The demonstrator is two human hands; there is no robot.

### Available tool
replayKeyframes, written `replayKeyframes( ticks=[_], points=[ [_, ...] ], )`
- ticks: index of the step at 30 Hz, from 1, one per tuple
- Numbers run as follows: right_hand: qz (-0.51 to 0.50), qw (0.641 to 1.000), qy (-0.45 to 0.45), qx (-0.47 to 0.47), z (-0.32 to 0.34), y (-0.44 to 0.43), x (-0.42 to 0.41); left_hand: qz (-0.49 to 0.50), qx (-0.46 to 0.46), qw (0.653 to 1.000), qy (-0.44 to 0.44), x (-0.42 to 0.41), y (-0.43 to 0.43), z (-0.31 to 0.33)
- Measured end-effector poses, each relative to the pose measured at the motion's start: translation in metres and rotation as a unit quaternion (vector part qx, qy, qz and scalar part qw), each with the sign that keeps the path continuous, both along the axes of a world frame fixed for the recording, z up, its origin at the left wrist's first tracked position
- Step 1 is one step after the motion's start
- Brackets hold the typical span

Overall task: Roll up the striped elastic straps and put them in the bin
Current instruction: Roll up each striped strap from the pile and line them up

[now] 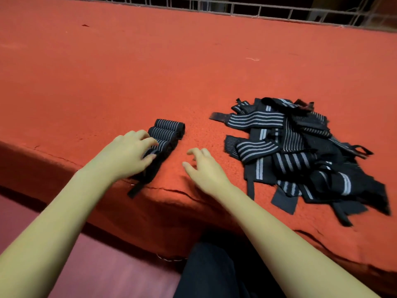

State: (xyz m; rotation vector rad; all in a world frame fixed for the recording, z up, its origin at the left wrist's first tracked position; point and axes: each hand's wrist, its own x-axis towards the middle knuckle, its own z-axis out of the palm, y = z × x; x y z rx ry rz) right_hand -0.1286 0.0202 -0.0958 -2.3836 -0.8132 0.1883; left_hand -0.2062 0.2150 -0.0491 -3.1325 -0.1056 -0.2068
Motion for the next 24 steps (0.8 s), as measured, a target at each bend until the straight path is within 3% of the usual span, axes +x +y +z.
replayKeyframes(
  ticks=[8, 11, 15, 20, 24],
  points=[
    [-0.155, 0.958, -0.194, -0.144, 0.025, -0.121, 0.037, -0.130, 0.087, 0.987, 0.037, 0.068, -0.135, -0.011],
    [-0.192, 0.944, -0.184, -0.195, 0.031, -0.173, 0.050, -0.148, 0.071, 0.986, 0.010, 0.095, -0.184, -0.012],
    [-0.172, 0.953, -0.126, -0.213, 0.025, -0.210, 0.053, -0.127, 0.016, 0.992, 0.011, 0.122, -0.232, -0.017],
    [-0.150, 0.962, -0.120, -0.196, 0.016, -0.216, 0.055, -0.085, -0.042, 0.995, 0.023, 0.129, -0.253, -0.028],
    [-0.192, 0.946, -0.172, -0.198, 0.030, -0.218, 0.065, -0.092, -0.010, 0.996, 0.017, 0.136, -0.249, -0.019]
  ],
)
